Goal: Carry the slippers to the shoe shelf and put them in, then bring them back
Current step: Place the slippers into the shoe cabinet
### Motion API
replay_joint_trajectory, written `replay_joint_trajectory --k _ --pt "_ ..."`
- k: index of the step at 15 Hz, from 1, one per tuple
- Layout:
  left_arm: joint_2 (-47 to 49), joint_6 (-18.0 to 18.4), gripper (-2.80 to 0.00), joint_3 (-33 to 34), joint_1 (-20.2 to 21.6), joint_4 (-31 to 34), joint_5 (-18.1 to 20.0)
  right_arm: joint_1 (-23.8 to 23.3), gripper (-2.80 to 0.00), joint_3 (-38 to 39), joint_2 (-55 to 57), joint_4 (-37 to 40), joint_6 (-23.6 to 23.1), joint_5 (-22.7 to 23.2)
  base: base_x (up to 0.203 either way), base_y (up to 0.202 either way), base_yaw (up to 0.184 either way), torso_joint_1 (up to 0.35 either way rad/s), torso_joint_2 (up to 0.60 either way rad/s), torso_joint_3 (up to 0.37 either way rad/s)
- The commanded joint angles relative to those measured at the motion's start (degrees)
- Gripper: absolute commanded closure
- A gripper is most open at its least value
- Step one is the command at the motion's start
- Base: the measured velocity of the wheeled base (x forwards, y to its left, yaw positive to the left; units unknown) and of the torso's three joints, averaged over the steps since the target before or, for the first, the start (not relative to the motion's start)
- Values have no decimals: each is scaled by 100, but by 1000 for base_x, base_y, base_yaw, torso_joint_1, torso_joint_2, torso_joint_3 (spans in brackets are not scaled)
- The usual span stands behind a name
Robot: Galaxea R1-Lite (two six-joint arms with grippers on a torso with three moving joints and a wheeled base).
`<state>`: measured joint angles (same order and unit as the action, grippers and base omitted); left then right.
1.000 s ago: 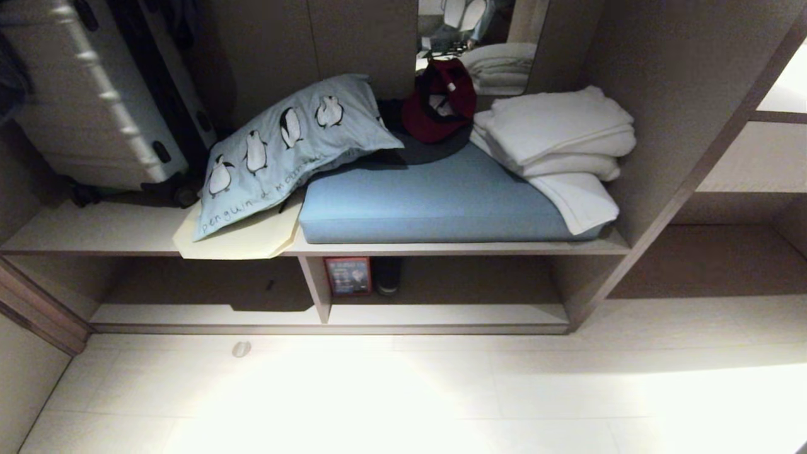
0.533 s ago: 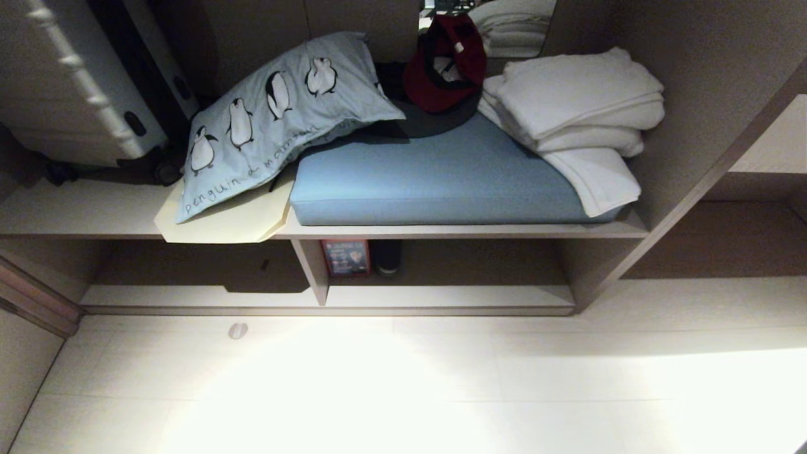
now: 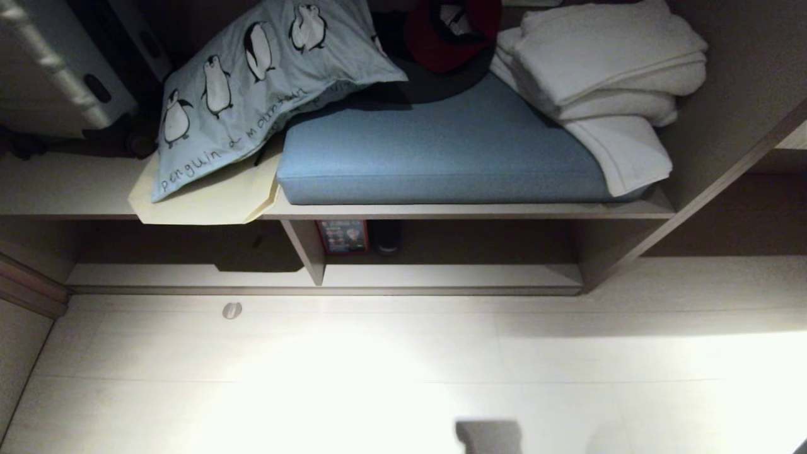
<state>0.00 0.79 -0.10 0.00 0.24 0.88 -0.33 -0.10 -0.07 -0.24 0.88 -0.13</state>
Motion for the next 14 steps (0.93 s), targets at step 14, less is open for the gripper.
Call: replay_joint_trajectory --k 14 --pt "0 0 0 1 0 2 0 -2 0 1 -1 -2 0 5 0 0 0 2 4 -198"
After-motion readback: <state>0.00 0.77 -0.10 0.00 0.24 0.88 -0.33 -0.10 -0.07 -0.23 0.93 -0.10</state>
